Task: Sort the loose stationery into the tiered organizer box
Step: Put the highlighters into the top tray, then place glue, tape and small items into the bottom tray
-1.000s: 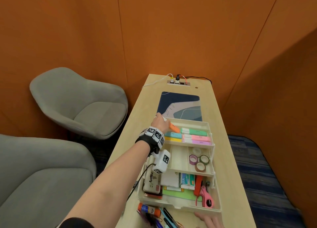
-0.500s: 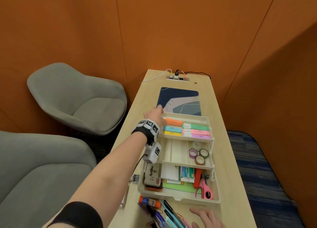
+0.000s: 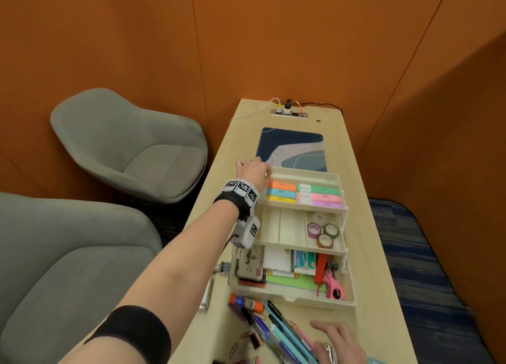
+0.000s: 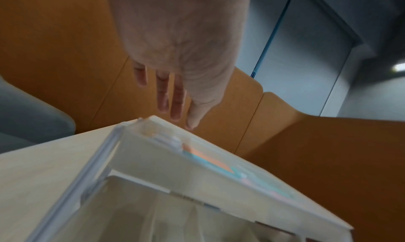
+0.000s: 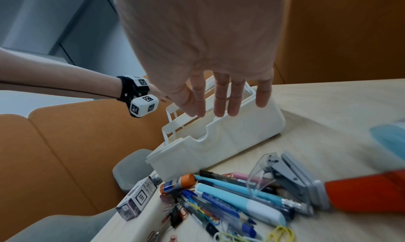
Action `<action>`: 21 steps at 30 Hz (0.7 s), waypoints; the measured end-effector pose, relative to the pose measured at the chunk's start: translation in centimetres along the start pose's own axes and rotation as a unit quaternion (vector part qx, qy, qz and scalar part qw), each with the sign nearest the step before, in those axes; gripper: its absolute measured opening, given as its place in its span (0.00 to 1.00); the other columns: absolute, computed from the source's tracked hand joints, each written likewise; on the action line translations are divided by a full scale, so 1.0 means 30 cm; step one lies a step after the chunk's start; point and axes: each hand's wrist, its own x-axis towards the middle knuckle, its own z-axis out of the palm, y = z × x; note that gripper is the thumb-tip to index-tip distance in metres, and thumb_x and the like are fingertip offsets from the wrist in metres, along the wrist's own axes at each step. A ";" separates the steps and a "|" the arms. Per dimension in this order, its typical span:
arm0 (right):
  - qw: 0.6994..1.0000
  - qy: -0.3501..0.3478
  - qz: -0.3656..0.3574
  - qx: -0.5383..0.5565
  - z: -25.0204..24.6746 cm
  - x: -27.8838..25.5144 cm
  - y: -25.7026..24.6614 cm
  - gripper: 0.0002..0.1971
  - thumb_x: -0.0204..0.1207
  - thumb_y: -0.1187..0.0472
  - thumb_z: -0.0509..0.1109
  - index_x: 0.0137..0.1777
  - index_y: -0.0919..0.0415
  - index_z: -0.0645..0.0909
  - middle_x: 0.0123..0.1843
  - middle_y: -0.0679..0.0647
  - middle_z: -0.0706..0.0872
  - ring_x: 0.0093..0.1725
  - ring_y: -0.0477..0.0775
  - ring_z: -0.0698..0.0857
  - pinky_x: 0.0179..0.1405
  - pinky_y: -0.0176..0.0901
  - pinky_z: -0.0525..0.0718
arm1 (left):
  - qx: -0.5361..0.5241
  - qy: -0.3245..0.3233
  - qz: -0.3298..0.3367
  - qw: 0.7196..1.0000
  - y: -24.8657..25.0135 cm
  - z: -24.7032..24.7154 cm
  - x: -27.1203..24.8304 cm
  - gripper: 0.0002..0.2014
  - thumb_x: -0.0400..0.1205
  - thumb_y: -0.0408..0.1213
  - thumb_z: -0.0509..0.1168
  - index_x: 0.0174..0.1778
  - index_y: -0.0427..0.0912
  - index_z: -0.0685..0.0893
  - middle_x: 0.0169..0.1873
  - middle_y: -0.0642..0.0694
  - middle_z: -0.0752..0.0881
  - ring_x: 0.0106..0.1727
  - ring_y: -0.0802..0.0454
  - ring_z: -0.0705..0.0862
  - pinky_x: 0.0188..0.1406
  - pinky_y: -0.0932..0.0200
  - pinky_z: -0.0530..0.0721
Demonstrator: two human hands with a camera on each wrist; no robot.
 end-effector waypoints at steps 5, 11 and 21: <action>0.999 -0.045 -0.001 0.028 0.017 -0.056 0.017 0.19 0.78 0.56 0.68 0.45 0.24 0.70 0.50 0.34 0.73 0.55 0.44 0.79 0.51 0.39 0.76 | -0.197 0.106 0.040 0.974 -0.005 -0.074 -0.237 0.10 0.84 0.41 0.60 0.59 0.48 0.81 0.54 0.49 0.80 0.57 0.51 0.77 0.60 0.54 0.74; 0.997 -0.075 0.007 0.031 0.041 -0.131 0.028 0.12 0.81 0.60 0.64 0.58 0.41 0.75 0.52 0.42 0.74 0.55 0.43 0.76 0.55 0.38 0.74 | -0.296 0.147 0.004 0.944 -0.078 -0.039 -0.686 0.07 0.84 0.38 0.61 0.55 0.45 0.82 0.47 0.53 0.81 0.41 0.66 0.78 0.44 0.72 0.74; 0.991 -0.113 0.021 0.068 0.074 -0.224 0.020 0.12 0.80 0.64 0.64 0.55 0.44 0.78 0.57 0.43 0.77 0.59 0.43 0.78 0.66 0.37 0.75 | -0.226 -0.045 -0.166 0.959 -0.210 0.225 -1.217 0.05 0.84 0.40 0.61 0.47 0.49 0.82 0.42 0.56 0.84 0.40 0.61 0.81 0.38 0.69 0.74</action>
